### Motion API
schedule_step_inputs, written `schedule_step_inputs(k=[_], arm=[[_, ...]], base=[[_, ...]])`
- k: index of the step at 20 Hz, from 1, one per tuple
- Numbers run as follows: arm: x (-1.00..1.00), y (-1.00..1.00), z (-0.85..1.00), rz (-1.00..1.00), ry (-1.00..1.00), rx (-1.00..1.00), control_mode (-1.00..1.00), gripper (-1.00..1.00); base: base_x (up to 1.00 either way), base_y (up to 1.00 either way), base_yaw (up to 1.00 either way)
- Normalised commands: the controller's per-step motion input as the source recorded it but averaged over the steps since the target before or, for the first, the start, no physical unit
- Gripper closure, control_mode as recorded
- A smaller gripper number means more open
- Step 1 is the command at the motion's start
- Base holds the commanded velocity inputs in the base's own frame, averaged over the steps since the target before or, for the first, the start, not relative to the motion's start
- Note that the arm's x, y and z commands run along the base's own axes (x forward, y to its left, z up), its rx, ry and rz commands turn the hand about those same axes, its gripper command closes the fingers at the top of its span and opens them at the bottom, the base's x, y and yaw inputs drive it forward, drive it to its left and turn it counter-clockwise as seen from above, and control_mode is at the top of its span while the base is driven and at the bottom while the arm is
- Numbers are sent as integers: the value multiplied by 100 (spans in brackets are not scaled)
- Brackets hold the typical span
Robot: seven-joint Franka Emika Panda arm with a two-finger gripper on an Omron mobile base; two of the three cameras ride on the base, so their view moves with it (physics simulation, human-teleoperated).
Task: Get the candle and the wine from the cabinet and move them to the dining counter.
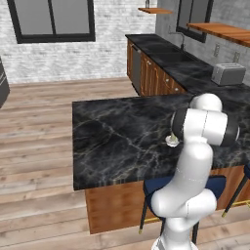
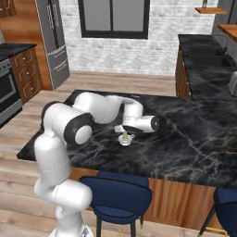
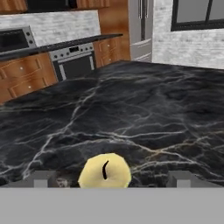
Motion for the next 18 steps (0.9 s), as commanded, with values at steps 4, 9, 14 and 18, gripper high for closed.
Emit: schedule_step_inputs(k=[4, 9, 14, 18], arm=[[0, 0, 71, 1, 0, 0, -100, -100], [-4, -2, 83, 0, 0, 0, -100, -100], [-44, -8, 82, -2, 1, -1, -100, -100], [-82, 0, 79, -12, 11, -7, -100, -100]], base=[[0, 0, 0], [0, 0, 0], [0, 0, 0], [0, 0, 0]])
